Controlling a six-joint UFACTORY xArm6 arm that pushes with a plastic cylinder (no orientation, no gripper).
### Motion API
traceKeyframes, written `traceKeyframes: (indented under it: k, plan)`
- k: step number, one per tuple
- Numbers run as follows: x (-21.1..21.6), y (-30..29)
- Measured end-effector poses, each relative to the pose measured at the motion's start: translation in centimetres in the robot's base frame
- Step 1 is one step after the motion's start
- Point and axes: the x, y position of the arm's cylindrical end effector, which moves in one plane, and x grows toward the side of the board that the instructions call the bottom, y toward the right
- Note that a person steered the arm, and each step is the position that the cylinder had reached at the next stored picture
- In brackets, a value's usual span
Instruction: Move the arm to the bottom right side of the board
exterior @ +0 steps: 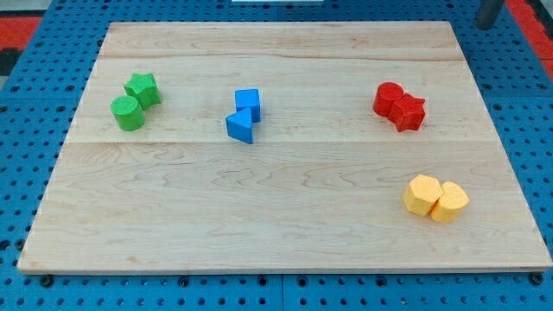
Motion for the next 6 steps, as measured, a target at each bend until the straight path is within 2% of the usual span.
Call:
traceKeyframes:
  k: [1, 2, 4, 5, 6]
  plan:
    - [1.9, -2.1]
    - [6.2, -6.4]
    - [19.5, -5.7]
    - [29.0, -6.1]
    - [31.9, -6.1]
